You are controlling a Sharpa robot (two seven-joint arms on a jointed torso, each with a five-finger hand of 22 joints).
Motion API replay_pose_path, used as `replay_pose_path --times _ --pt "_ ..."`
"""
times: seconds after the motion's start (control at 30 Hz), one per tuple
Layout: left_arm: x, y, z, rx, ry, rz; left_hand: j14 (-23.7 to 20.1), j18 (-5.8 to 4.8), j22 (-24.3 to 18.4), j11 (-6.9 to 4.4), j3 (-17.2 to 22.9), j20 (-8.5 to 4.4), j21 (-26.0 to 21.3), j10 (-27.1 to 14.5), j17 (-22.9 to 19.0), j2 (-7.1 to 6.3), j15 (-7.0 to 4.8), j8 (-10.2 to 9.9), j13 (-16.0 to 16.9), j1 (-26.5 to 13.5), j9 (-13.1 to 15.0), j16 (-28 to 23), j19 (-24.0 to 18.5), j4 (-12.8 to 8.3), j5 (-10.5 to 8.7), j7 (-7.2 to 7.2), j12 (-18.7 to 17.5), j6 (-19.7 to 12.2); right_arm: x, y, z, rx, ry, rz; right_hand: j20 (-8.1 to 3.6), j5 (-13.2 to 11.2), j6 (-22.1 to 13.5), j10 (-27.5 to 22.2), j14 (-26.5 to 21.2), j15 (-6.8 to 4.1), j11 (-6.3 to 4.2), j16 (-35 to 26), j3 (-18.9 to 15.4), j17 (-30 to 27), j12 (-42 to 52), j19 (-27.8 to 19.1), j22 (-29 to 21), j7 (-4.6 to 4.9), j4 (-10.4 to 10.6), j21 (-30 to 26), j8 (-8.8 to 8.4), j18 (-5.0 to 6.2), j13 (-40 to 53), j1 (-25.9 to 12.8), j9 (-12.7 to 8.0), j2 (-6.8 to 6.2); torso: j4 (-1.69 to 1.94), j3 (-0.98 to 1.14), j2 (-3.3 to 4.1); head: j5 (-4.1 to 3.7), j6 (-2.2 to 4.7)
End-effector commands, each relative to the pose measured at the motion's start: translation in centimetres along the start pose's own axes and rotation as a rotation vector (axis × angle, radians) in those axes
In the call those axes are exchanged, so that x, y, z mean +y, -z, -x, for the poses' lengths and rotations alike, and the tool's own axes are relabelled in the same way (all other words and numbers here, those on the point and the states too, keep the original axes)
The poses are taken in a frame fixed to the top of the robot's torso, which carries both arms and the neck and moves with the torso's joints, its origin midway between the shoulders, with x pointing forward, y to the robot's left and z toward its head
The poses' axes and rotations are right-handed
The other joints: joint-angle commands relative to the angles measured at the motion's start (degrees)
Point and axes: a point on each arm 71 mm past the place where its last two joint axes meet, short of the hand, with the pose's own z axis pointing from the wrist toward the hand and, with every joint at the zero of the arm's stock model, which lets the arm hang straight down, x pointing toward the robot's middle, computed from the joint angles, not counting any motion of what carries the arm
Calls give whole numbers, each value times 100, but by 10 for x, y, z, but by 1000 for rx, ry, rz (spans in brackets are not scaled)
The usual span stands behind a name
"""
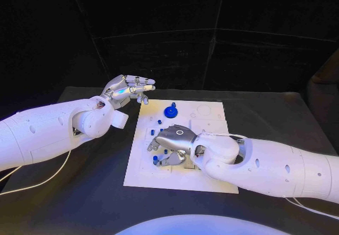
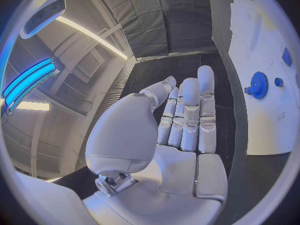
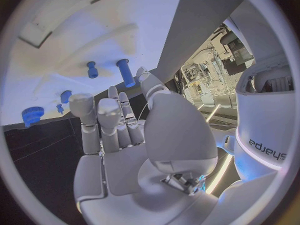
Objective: Assemble the parts on the task board
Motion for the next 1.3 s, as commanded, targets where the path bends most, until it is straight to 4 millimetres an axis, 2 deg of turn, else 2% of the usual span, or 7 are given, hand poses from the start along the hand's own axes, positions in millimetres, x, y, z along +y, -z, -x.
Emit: replay_pose_path --times 0.03,0.3,0.4,0.5,0.67,0.8,1.3 --pt "-1 -1 -1 11 9 -2 -51 78 -9 1 3 -25 -22 -59 -5 -9 7 15 -10 38 -5 -28 15 -23 16 17 25 -6 -1 7 9 -101 -32 9 4 50 -1 -43 -20 11 2 -27 -137 -25 97 -8 -27 23 31 -26 22 69 8 98 13 37 -5 1 -4 -31 18" --pt "-1 1 1 8 8 -1 -53 77 -10 4 -1 -24 -24 -65 -8 -11 9 14 -11 36 -6 -28 15 -24 12 19 24 -11 -34 55 25 -84 -298 -182 -24 43 262 776 129 -30 -52 253 -490 441 824 287 344 62 336 170 123 -2 196 -17 54 197 -20 -16 -11 -128 65" --pt "-2 3 1 5 7 -1 -53 77 -10 4 -1 -24 -24 -65 -8 -11 9 14 -11 36 -6 -28 15 -24 12 19 24 -11 -53 83 32 -63 -392 -308 -125 237 552 1507 218 -171 -249 490 -648 826 1436 548 745 -105 493 388 306 -68 531 -141 112 206 -51 -17 -20 -188 80" --pt "-2 4 1 5 8 -1 -53 77 -11 3 -1 -24 -24 -64 -9 -8 9 15 -10 37 -6 -28 15 -25 12 18 26 -9 -70 108 34 -41 -445 -426 -285 457 667 1574 281 -341 -376 772 -915 1271 2349 819 1205 -251 694 643 509 -169 1341 -188 147 259 -86 -28 -26 -265 96" --pt "-2 5 0 9 10 -3 -54 77 -11 3 -1 -23 -25 -63 -10 -7 10 16 -10 38 -5 -29 15 -25 11 17 27 -7 -94 147 32 -3 -483 -648 -343 1027 675 1805 358 -324 -448 1186 -1375 2026 5174 1054 1689 -306 1050 894 778 -240 4538 -331 199 312 -179 -48 -37 -356 113" --pt "-1 6 0 7 9 0 -56 77 -12 1 -2 -23 -27 -58 -13 -2 10 20 -9 39 -4 -29 14 -25 10 14 32 -2 -105 166 29 21 -494 -769 -322 1108 599 1943 378 -327 -431 1330 -1692 2309 6267 1115 1853 -298 1358 976 979 -275 5878 -467 248 299 -256 -36 -39 -351 115" --pt "1 10 1 7 8 8 -56 77 -12 1 -2 -23 -27 -58 -13 -2 10 20 -9 39 -4 -29 14 -25 10 14 32 -2 -93 159 6 82 -383 -809 -322 975 564 2199 463 -341 -447 1626 -1959 2969 7018 1363 2325 -327 1646 1190 1245 -366 6900 -466 344 241 -281 -42 -42 -379 99"
